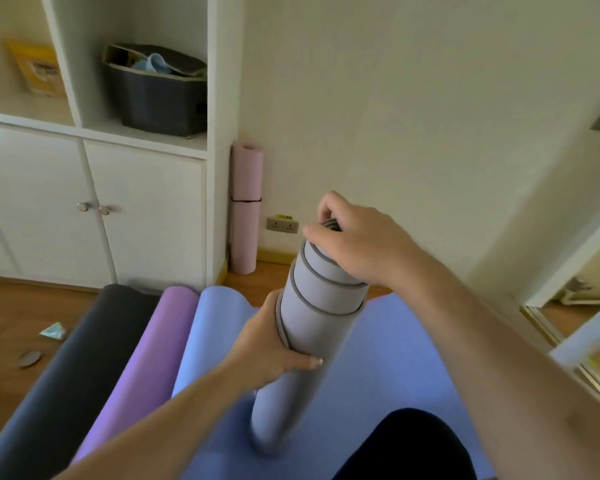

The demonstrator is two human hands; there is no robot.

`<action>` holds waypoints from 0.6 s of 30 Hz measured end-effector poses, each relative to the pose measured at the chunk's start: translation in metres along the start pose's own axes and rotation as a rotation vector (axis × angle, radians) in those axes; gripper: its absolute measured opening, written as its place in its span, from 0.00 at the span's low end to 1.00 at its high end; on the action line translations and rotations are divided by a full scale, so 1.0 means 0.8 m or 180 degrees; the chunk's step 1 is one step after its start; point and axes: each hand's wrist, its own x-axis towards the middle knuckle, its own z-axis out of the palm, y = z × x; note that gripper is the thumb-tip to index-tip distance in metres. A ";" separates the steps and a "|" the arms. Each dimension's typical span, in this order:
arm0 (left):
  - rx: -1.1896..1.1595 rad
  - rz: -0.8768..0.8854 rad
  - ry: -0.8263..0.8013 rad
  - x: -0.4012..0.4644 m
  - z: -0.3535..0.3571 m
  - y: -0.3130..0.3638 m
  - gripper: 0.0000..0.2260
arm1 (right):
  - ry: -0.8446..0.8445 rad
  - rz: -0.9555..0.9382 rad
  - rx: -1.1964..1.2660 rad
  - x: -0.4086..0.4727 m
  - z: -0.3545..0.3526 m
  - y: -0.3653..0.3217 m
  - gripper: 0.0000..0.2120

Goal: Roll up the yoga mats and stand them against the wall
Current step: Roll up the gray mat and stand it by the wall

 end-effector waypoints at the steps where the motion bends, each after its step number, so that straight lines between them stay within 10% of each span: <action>1: -0.0007 -0.0018 -0.0019 0.005 0.001 -0.006 0.52 | -0.0025 -0.0029 -0.0027 0.005 0.007 0.005 0.12; 6: 0.0019 -0.0120 -0.0042 0.020 -0.003 -0.029 0.50 | -0.0061 -0.0182 -0.0031 0.021 0.040 0.008 0.25; 18: 0.0707 -0.0431 -0.0610 0.064 -0.034 -0.046 0.45 | -0.0124 -0.0207 -0.0078 0.057 0.112 0.045 0.14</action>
